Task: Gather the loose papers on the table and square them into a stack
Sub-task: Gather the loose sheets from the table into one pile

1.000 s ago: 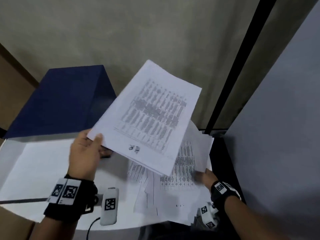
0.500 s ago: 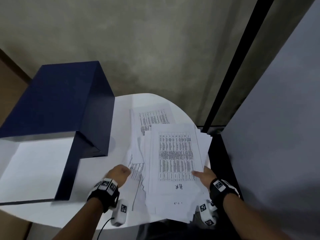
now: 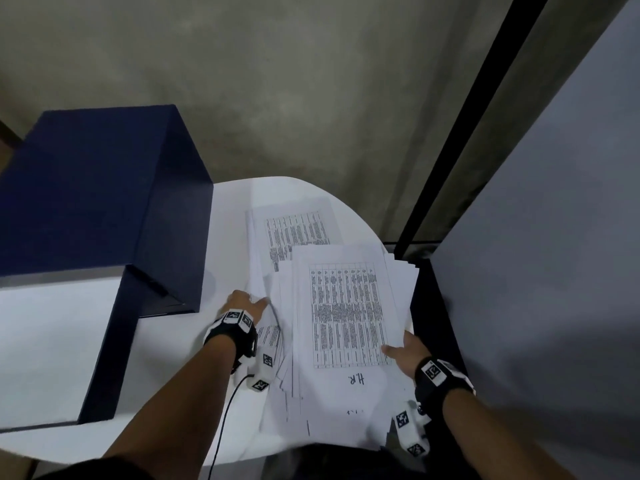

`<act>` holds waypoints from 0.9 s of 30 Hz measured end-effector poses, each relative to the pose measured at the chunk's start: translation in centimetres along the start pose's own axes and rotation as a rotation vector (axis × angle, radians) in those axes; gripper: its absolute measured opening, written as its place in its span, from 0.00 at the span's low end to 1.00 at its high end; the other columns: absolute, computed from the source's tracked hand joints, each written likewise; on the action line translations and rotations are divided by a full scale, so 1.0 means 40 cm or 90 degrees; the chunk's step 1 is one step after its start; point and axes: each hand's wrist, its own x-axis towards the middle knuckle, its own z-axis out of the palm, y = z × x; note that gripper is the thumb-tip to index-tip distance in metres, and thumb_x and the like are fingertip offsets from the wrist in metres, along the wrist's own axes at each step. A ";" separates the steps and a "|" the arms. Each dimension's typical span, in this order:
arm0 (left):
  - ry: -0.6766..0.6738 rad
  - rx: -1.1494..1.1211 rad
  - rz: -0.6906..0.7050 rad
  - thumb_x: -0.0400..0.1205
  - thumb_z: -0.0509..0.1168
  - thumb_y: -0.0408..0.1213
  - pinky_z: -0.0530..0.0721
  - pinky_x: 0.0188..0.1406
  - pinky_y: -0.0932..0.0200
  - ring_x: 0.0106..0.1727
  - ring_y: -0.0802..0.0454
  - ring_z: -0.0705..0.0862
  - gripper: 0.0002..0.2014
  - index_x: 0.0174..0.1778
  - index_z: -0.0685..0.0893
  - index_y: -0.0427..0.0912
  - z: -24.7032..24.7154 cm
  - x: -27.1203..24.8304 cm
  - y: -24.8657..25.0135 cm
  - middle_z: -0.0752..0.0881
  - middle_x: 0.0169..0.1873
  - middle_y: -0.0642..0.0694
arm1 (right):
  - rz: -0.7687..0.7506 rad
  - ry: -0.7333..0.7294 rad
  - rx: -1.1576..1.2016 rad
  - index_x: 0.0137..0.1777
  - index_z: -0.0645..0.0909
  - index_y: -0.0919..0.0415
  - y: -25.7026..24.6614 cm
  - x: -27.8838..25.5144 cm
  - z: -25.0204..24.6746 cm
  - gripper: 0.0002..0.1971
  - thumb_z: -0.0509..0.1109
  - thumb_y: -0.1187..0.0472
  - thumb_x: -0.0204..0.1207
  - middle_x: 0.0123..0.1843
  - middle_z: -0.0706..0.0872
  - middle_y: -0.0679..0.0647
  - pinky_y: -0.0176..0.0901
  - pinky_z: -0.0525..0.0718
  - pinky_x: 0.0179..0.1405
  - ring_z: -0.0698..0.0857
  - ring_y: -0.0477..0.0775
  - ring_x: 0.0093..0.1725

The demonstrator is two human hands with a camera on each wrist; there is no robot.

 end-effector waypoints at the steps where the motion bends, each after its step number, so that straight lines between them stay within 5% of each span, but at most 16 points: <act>1: 0.006 0.023 -0.007 0.77 0.65 0.58 0.74 0.69 0.45 0.71 0.36 0.74 0.33 0.72 0.73 0.40 0.007 0.004 0.010 0.75 0.72 0.39 | 0.000 -0.002 0.005 0.68 0.78 0.62 0.001 -0.001 0.000 0.21 0.73 0.62 0.76 0.64 0.86 0.56 0.49 0.78 0.67 0.84 0.58 0.64; 5: 0.082 0.065 -0.046 0.75 0.69 0.54 0.73 0.66 0.34 0.74 0.33 0.66 0.35 0.73 0.67 0.38 0.033 -0.007 0.040 0.67 0.73 0.33 | -0.010 0.001 0.015 0.66 0.80 0.61 0.004 0.000 0.001 0.18 0.73 0.63 0.76 0.61 0.87 0.55 0.48 0.80 0.65 0.85 0.58 0.62; 9: 0.091 0.053 -0.051 0.75 0.68 0.54 0.69 0.73 0.39 0.73 0.32 0.70 0.39 0.73 0.65 0.31 0.043 -0.006 0.042 0.70 0.72 0.30 | -0.011 0.002 0.018 0.66 0.80 0.60 0.009 0.000 0.000 0.19 0.73 0.62 0.76 0.61 0.87 0.53 0.49 0.80 0.66 0.85 0.57 0.61; 12: 0.083 -0.037 -0.057 0.71 0.69 0.60 0.75 0.69 0.38 0.68 0.32 0.76 0.43 0.72 0.66 0.33 0.047 0.022 0.035 0.75 0.69 0.32 | -0.013 0.005 0.023 0.66 0.81 0.60 0.012 -0.001 0.002 0.19 0.73 0.62 0.75 0.61 0.88 0.52 0.51 0.80 0.67 0.85 0.57 0.61; 15: 0.055 -0.062 -0.038 0.63 0.68 0.66 0.83 0.58 0.40 0.56 0.35 0.84 0.41 0.62 0.75 0.38 0.036 0.034 0.042 0.84 0.56 0.38 | -0.021 0.010 0.037 0.65 0.81 0.61 0.010 -0.007 0.002 0.17 0.72 0.65 0.76 0.58 0.88 0.53 0.49 0.79 0.65 0.85 0.57 0.61; 18: 0.001 -0.046 -0.008 0.68 0.68 0.62 0.83 0.51 0.51 0.47 0.39 0.85 0.28 0.44 0.84 0.37 0.010 0.004 0.066 0.89 0.46 0.39 | -0.031 0.025 0.052 0.65 0.82 0.62 0.009 -0.020 -0.005 0.16 0.71 0.69 0.77 0.55 0.87 0.53 0.44 0.78 0.60 0.85 0.56 0.58; 22: 0.014 -0.048 0.023 0.78 0.69 0.45 0.77 0.48 0.54 0.57 0.37 0.83 0.21 0.62 0.80 0.34 0.006 -0.029 0.080 0.84 0.60 0.36 | -0.033 0.043 0.051 0.65 0.81 0.63 0.022 -0.021 -0.023 0.17 0.71 0.69 0.76 0.56 0.86 0.53 0.43 0.76 0.61 0.83 0.54 0.57; 25: 0.042 -0.047 0.045 0.80 0.67 0.39 0.74 0.46 0.58 0.55 0.37 0.82 0.12 0.56 0.77 0.40 -0.004 -0.047 0.078 0.83 0.62 0.34 | -0.033 0.033 0.050 0.67 0.81 0.63 0.023 -0.015 -0.028 0.19 0.72 0.69 0.76 0.59 0.87 0.55 0.45 0.77 0.65 0.83 0.55 0.59; 27: 0.067 -0.065 0.046 0.79 0.66 0.36 0.78 0.52 0.56 0.61 0.36 0.82 0.17 0.64 0.77 0.40 -0.018 -0.051 0.074 0.81 0.65 0.34 | -0.035 0.031 0.046 0.66 0.81 0.64 0.017 -0.016 -0.029 0.18 0.71 0.70 0.76 0.57 0.86 0.54 0.44 0.76 0.63 0.83 0.55 0.58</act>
